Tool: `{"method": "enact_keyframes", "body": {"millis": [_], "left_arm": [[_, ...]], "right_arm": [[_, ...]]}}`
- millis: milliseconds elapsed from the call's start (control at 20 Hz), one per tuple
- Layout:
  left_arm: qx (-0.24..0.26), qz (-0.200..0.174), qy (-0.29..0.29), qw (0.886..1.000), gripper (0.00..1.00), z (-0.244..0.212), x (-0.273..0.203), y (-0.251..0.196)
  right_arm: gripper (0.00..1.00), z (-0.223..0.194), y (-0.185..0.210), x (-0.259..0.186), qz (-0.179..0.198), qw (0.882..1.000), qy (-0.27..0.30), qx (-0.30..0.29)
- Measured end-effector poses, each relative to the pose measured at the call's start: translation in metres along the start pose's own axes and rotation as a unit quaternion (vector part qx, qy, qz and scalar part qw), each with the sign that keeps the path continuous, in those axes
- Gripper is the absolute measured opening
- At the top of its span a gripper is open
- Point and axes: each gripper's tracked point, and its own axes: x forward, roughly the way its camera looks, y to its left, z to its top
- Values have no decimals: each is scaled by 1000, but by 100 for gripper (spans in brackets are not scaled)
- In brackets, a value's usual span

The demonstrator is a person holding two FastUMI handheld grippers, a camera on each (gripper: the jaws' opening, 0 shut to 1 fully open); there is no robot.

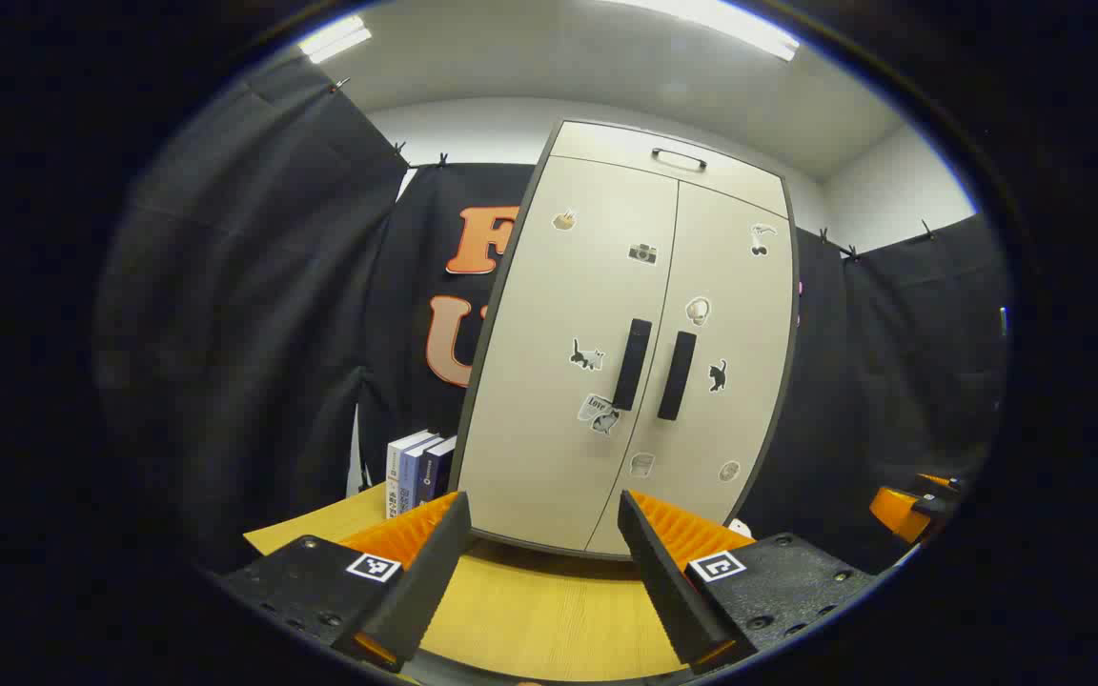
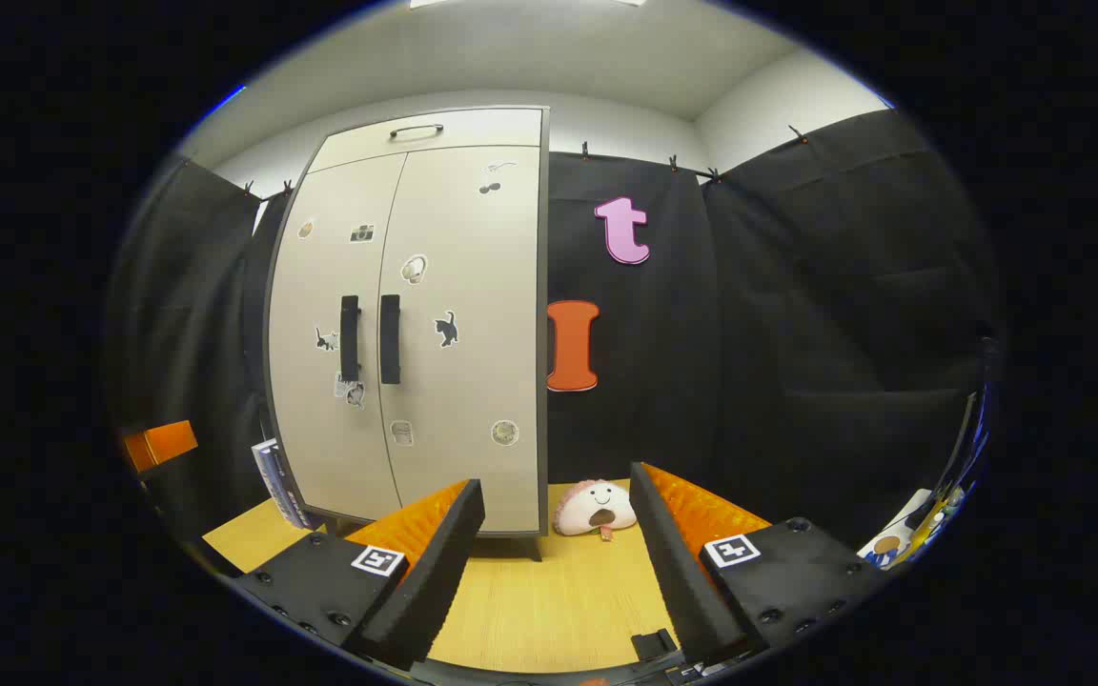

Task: Open the right door of the double-door shoe cabinet with the right hand, and open the left door with the left hand.

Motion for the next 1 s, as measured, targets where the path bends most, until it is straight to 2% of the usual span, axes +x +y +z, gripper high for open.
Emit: {"method": "enact_keyframes", "body": {"millis": [50,100,200,400,450,500,550,600,900,950,1000], "left_arm": [[3,2,-1,1000,94,2,-1,0],[7,-1,-2,1000,94,5,-2,-2],[15,-15,-8,1000,95,12,-2,-5],[30,-56,3,998,95,14,3,-12],[34,-61,3,998,95,14,5,-13],[41,-63,6,997,95,12,5,-11],[47,-64,8,997,92,12,6,-10],[51,-66,5,997,95,13,5,-8],[42,-48,-15,998,94,29,3,2],[40,-44,-19,998,94,31,4,4],[39,-42,-20,998,94,31,6,4]], "right_arm": [[94,-2,-2,0,-4,1000,4,3],[99,-3,-3,-2,-8,1000,6,5],[99,2,0,-8,-14,1000,-1,5],[99,3,7,-16,-34,999,-5,6],[94,1,10,-17,-36,999,-5,7],[94,-3,13,-15,-38,999,1,5],[98,-6,17,-15,-38,999,9,0],[99,-8,21,-14,-35,999,9,-5],[99,1,29,-8,-28,1000,3,-4],[94,2,30,-6,-25,1000,6,-3],[94,2,30,-5,-25,1000,6,-3]]}}
